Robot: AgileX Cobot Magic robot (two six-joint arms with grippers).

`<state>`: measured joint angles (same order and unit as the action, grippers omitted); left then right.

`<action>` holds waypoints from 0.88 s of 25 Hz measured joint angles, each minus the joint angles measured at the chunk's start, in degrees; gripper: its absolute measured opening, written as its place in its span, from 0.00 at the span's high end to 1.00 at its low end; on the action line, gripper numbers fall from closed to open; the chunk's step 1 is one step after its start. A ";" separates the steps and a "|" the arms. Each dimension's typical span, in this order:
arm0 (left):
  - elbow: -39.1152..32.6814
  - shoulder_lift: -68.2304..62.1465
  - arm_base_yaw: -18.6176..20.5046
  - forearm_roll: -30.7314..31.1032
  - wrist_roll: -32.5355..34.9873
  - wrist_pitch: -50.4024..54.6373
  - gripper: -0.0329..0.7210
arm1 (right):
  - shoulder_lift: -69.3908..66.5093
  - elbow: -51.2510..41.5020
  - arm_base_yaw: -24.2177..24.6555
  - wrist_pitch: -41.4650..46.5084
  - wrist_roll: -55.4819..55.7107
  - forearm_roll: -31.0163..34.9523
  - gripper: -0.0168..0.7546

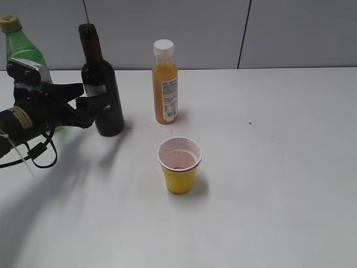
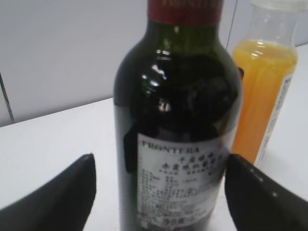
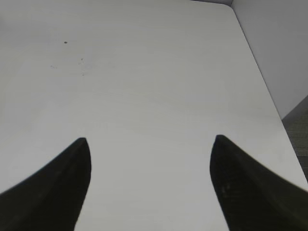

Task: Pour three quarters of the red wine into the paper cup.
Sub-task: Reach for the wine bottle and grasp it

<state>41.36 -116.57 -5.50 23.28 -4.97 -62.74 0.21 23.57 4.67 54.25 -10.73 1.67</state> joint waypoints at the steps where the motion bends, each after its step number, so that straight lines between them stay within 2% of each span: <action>1: 0.43 -0.21 0.00 0.40 -1.04 0.00 0.12 | 0.00 0.00 0.00 0.00 0.00 0.00 0.22; 7: 2.95 -2.54 -0.52 1.86 -4.68 -0.64 0.12 | 0.00 0.00 0.00 0.00 0.00 0.00 0.22; 22: 10.38 -8.75 -3.75 1.21 -4.81 -0.48 0.12 | 0.00 0.00 0.00 0.00 0.00 0.05 0.22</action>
<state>51.74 -125.32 -9.25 24.49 -9.78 -63.21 0.21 23.57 4.67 54.25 -10.73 1.72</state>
